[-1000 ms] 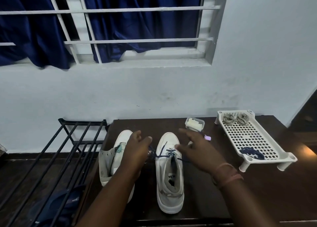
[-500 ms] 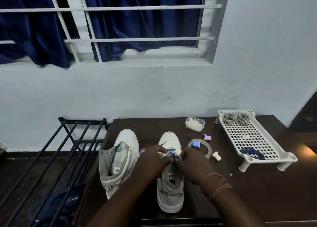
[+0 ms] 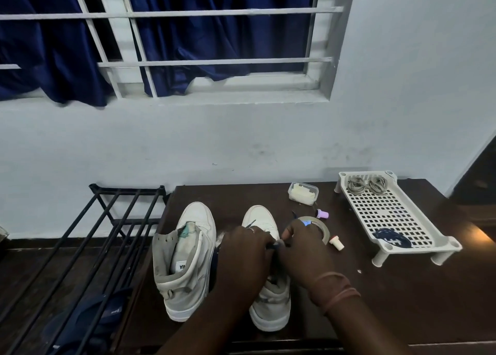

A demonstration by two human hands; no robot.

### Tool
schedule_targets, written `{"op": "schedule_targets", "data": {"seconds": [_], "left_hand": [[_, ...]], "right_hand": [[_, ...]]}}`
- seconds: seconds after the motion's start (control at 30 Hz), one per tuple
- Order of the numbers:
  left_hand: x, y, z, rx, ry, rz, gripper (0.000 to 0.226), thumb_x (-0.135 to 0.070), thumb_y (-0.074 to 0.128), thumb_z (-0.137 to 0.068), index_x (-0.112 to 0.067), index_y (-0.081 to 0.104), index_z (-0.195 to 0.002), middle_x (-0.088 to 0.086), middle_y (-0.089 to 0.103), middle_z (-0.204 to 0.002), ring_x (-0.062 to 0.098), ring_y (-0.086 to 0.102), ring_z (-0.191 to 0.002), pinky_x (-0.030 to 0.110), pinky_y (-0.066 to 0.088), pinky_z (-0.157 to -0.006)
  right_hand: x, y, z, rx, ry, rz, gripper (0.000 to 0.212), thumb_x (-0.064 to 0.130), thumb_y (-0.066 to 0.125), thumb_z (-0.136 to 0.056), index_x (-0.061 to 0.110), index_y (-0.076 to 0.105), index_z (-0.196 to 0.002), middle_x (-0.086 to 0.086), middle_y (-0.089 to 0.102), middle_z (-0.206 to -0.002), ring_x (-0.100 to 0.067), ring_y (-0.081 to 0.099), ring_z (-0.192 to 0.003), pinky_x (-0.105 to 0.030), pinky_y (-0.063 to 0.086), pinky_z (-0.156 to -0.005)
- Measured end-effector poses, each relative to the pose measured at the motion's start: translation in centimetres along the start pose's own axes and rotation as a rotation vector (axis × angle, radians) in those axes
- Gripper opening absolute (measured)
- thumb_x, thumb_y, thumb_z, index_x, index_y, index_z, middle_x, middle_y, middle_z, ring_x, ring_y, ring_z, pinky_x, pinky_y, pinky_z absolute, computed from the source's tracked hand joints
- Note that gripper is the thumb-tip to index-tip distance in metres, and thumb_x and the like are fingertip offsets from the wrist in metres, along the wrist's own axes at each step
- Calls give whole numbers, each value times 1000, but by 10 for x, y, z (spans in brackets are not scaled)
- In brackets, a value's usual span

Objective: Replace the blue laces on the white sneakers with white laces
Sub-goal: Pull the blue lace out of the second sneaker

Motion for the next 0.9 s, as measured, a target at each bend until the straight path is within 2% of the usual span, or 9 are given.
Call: {"op": "schedule_targets", "data": {"seconds": [0.13,0.27,0.37,0.43,0.5,0.6,0.77,0.83,0.9], "left_hand": [[-1,5,4,-96,-194,206,12,-33,56,-81,-25,65,-78,-8,64,-75,14,58,-74,36,48,-66],[1,-1,0,-129,-805,862,13,-26,72,-78,-15,66,-76,-2,70,-76,20,67,-79,39,53,-77],[-6,-7,0,-98,-520,772,15,-21,65,-81,-23,69,-95,-6,73,-95,12,66,-91,26,51,-82],[-9,-10,-2,-71,-110,435,32,-29,55,-76,-30,73,-103,-9,73,-101,11,65,-94,31,51,-84],[-5,-8,-6,-48,88,9,28,-37,52,-78,-32,75,-92,-8,72,-89,19,64,-85,38,49,-74],[7,-2,-9,-39,-7,16,18,-36,57,-78,-31,74,-79,-9,70,-79,14,64,-78,37,48,-69],[2,-11,-12,-136,-882,1323,18,-9,56,-95,-14,70,-85,1,71,-82,14,64,-74,29,53,-69],[6,-13,-14,-210,-855,1296,14,-6,53,-96,-12,65,-95,6,71,-89,16,64,-75,29,53,-70],[4,-21,-13,-207,-631,1101,32,1,54,-86,-23,60,-106,-3,74,-94,14,69,-89,33,54,-82]], "right_hand": [[4,4,2,-69,-34,126,15,22,61,-80,22,54,-94,-7,47,-108,-28,45,-103,-30,41,-82],[3,4,2,5,10,64,15,22,60,-79,25,48,-88,-8,54,-108,-25,47,-99,-31,42,-79],[4,-1,0,40,14,10,13,16,59,-82,18,51,-92,-5,56,-100,-20,51,-84,-27,40,-71],[6,-5,0,74,-16,10,13,15,58,-84,13,52,-95,-1,55,-89,-17,51,-83,-27,40,-69],[7,-7,0,80,-17,3,14,17,59,-86,11,53,-96,-1,58,-87,-18,55,-85,-28,44,-70],[7,-7,0,75,24,-36,12,19,61,-85,13,56,-95,2,59,-84,-18,58,-87,-31,47,-75],[7,-5,-4,83,47,-30,10,21,61,-83,17,56,-91,2,63,-85,-16,58,-83,-29,46,-72],[6,-5,-5,86,59,-41,8,21,60,-83,17,56,-89,3,63,-84,-15,57,-82,-29,45,-70],[6,-6,-5,82,52,-35,9,22,61,-84,16,57,-90,2,63,-83,-16,57,-81,-28,43,-69]]}}
Point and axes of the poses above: each hand's wrist, its own z-axis away from the middle knuckle, its own y-axis out of the palm, x = y × z, the point moved 1 cm from there along -z, towards the middle knuckle
